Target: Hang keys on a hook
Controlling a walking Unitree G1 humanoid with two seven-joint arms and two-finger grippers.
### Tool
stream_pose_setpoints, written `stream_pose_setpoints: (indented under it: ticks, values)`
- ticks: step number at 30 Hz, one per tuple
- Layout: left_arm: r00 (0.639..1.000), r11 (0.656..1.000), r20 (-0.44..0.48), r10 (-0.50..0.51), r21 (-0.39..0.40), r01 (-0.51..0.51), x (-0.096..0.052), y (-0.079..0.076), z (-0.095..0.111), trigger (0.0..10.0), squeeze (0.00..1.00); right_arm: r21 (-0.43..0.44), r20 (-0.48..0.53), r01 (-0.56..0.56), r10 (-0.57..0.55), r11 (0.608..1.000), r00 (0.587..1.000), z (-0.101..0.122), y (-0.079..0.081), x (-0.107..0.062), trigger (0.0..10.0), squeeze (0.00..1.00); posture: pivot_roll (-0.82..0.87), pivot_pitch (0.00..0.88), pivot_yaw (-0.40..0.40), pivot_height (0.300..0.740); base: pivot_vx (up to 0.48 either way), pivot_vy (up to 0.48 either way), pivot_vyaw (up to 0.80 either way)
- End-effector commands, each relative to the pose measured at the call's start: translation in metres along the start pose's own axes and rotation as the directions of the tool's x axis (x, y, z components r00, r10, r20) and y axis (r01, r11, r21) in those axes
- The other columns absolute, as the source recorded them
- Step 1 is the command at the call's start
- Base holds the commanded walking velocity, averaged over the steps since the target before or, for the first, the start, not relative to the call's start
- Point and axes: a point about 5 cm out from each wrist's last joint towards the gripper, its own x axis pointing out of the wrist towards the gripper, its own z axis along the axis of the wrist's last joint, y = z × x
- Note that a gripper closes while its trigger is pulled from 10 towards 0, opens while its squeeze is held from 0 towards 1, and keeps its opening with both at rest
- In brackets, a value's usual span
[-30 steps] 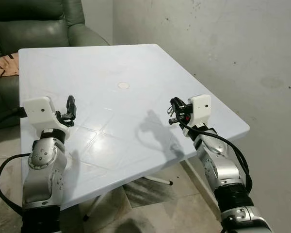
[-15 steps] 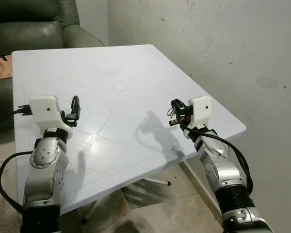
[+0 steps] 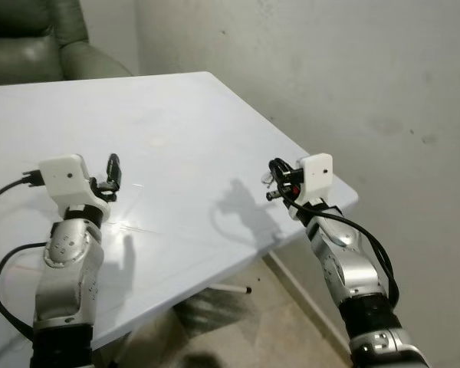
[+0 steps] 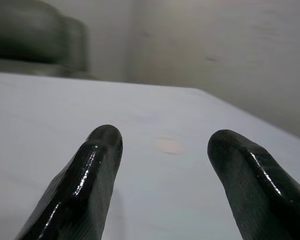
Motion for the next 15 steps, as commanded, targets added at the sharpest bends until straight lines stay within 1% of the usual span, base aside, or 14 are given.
stream_pose_setpoints:
  ticks: [1, 15]
  values:
    - [1.000, 1.000, 0.000, -0.025, -0.005, 0.025, 0.0009, -0.0091, 0.0000, 10.0, 0.00, -0.011, 0.006, 0.023, -0.023, 1.000, 1.000, 0.0035, -0.0092, -0.0018, 10.0, 0.00, -0.05, 0.000, -0.086, 0.740, 0.000, 0.000, -0.74]
    - [1.000, 1.000, -0.008, -0.007, -0.003, 0.007, 0.0001, -0.0066, -0.0007, 10.0, 0.00, -0.007, -0.001, 0.030, -0.030, 1.000, 1.000, 0.0024, -0.0097, -0.0032, 10.0, 0.00, -0.05, 0.000, -0.087, 0.740, 0.000, 0.000, -0.74]
